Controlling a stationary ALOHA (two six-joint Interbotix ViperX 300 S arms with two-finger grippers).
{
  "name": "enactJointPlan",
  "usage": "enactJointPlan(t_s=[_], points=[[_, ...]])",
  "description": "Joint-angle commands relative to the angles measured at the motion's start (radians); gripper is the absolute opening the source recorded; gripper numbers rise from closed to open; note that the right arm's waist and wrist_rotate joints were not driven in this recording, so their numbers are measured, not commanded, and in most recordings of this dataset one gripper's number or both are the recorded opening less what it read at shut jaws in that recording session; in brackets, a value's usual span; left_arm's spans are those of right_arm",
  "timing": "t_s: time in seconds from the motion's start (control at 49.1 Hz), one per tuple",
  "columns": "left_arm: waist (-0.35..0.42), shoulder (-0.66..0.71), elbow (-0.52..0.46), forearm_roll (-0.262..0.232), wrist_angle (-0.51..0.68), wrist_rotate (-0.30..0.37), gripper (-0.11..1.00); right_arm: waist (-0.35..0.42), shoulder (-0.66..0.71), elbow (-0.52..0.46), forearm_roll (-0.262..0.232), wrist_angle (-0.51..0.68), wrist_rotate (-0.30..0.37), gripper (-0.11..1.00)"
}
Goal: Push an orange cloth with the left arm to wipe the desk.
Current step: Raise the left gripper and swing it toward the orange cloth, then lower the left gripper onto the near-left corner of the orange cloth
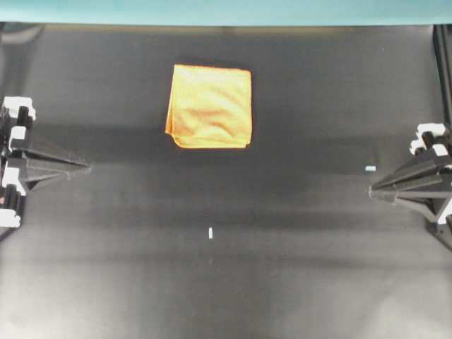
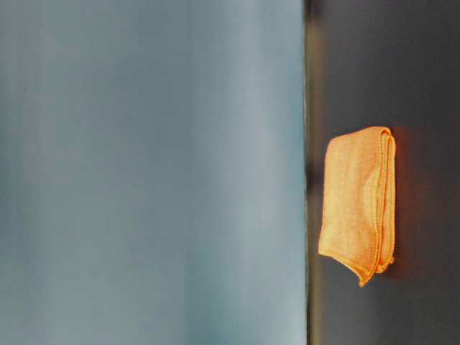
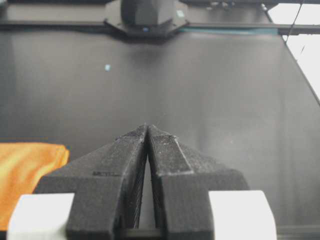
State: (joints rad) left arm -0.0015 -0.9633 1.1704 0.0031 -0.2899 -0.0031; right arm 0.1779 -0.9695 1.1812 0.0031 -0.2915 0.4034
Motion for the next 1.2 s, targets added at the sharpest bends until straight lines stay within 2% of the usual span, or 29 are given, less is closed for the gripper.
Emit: enactJointPlan(t_s=[0.0, 0.061, 0.122, 0.285, 0.591, 0.652, 0.713, 0.876, 0.958, 1.019, 1.182], points=[[0.083, 0.092, -0.006, 0.04, -0.002, 0.002, 0.06, 0.0, 0.012, -0.008, 0.0, -0.006, 0.0, 0.03], [0.129, 0.156, -0.009, 0.04, -0.011, -0.002, 0.04, 0.0, 0.009, 0.002, 0.0, -0.003, 0.002, 0.06], [0.166, 0.232, -0.021, 0.04, -0.032, -0.003, 0.0, 0.0, 0.002, 0.006, -0.002, 0.006, 0.0, 0.0], [0.244, 0.413, -0.083, 0.04, -0.11, -0.005, 0.0, 0.0, -0.006, 0.011, -0.002, 0.034, 0.0, 0.0], [0.337, 0.775, -0.284, 0.04, -0.166, -0.006, 0.02, 0.0, -0.014, 0.035, 0.0, 0.054, 0.0, 0.0], [0.348, 0.833, -0.33, 0.04, -0.166, -0.008, 0.08, 0.0, -0.018, 0.038, 0.0, 0.055, 0.0, 0.0], [0.357, 0.884, -0.374, 0.04, -0.166, -0.009, 0.19, -0.002, -0.021, 0.041, 0.0, 0.055, 0.0, 0.0], [0.385, 1.008, -0.466, 0.04, -0.172, -0.026, 0.65, -0.002, -0.037, 0.049, 0.0, 0.061, 0.0, 0.0], [0.403, 1.071, -0.506, 0.04, -0.181, -0.046, 0.85, 0.0, -0.043, 0.054, 0.0, 0.061, 0.002, 0.0], [0.419, 1.115, -0.535, 0.04, -0.183, -0.066, 0.88, 0.0, -0.046, 0.055, 0.0, 0.061, 0.002, 0.0], [0.46, 1.232, -0.584, 0.04, -0.175, -0.106, 0.86, 0.0, -0.055, 0.066, 0.0, 0.061, 0.0, 0.0]])
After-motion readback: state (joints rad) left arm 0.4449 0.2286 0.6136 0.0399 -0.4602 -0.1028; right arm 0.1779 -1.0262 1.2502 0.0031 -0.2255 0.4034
